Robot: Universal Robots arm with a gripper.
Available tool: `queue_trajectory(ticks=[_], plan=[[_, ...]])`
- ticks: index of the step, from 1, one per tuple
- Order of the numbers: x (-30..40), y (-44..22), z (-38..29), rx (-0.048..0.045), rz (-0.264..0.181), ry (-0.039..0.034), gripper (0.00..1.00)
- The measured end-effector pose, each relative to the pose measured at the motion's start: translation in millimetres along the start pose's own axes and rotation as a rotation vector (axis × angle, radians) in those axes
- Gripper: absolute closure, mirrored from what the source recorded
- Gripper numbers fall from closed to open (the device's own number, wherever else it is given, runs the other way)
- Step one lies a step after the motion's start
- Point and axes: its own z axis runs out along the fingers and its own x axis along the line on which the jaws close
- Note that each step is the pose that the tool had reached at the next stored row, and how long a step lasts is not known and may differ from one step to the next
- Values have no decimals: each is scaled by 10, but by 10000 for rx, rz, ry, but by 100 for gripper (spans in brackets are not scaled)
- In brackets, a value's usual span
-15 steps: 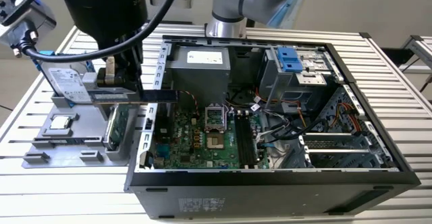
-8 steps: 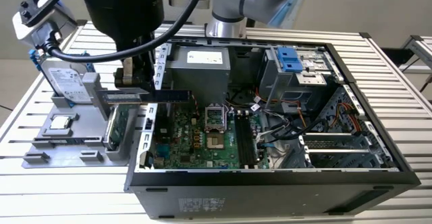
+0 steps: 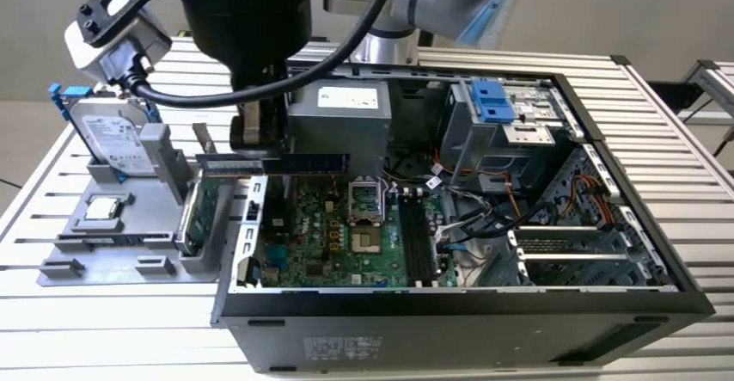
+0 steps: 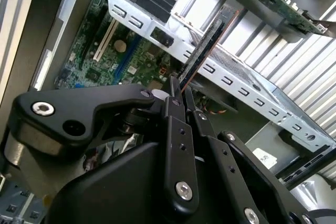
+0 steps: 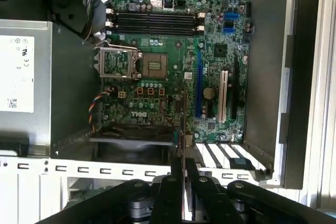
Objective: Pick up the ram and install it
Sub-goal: 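Pick up the ram and move it above insertion slot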
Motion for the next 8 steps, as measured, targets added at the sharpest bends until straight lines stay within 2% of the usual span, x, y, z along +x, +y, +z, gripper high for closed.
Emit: queue_trajectory(ticks=[8], plan=[[-5,211,2,0,0,0,100]])
